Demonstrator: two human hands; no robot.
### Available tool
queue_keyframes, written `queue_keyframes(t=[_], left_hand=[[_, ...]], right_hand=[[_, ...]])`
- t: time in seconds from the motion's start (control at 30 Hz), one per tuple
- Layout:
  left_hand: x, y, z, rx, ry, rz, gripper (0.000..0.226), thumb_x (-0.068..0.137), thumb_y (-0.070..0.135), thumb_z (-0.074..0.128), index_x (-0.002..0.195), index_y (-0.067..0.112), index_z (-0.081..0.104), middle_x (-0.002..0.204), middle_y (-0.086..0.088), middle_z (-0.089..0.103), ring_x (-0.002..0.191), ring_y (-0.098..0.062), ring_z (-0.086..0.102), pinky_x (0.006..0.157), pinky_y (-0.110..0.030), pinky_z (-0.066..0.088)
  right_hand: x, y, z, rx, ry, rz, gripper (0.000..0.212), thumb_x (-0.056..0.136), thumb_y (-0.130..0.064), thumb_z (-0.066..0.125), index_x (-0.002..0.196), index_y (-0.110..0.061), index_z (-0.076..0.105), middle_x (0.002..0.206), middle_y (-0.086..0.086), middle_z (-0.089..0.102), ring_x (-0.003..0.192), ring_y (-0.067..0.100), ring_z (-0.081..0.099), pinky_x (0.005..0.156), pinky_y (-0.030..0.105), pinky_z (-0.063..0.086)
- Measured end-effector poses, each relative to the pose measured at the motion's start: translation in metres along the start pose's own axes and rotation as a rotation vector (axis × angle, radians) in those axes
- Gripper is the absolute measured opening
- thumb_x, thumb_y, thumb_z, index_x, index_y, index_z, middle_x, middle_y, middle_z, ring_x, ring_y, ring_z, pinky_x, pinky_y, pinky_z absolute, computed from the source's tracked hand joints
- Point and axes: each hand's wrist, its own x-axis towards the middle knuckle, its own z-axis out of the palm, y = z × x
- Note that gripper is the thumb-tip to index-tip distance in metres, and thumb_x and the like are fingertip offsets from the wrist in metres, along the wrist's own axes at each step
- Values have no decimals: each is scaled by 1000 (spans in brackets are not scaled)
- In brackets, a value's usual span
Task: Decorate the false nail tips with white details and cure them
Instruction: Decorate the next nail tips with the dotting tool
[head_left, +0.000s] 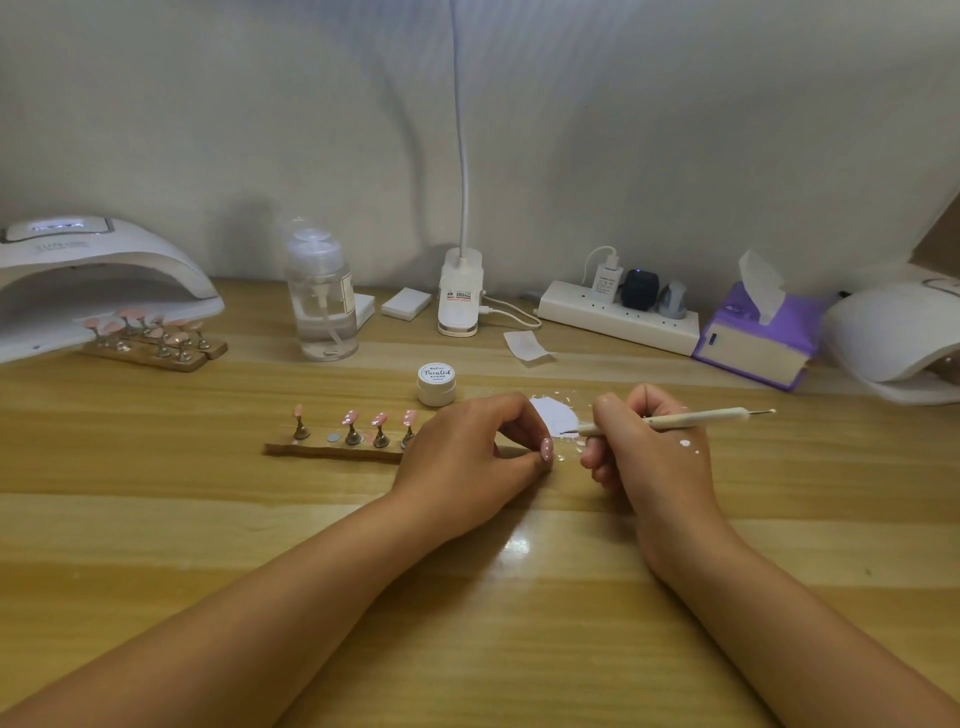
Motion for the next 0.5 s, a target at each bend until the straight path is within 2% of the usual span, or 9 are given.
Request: queue_keyframes(t=[0.07, 0.23, 0.5], left_hand=[[0, 0, 0, 0, -2, -2, 12, 83, 32, 73, 77, 37, 63, 87, 23, 71, 62, 14, 54, 57, -12, 31], [-1, 1, 0, -12, 3, -1, 10, 83, 31, 73, 79, 34, 64, 86, 20, 71, 62, 17, 53, 55, -8, 32], [0, 0, 0, -8, -5, -6, 10, 83, 31, 72, 79, 35, 64, 87, 21, 71, 61, 15, 53, 57, -13, 31]], right_hand=[[0, 0, 0, -15, -9, 0, 30, 84, -7, 59, 61, -15, 41, 42, 5, 55, 37, 8, 47, 37, 17, 37], [-1, 1, 2, -98, -51, -13, 27, 83, -7, 61, 65, -12, 42, 42, 6, 56, 35, 8, 47, 38, 15, 38], [1, 4, 3, -115, -58, -31, 24, 79, -5, 61, 64, -12, 43, 43, 8, 58, 37, 10, 48, 39, 17, 39]])
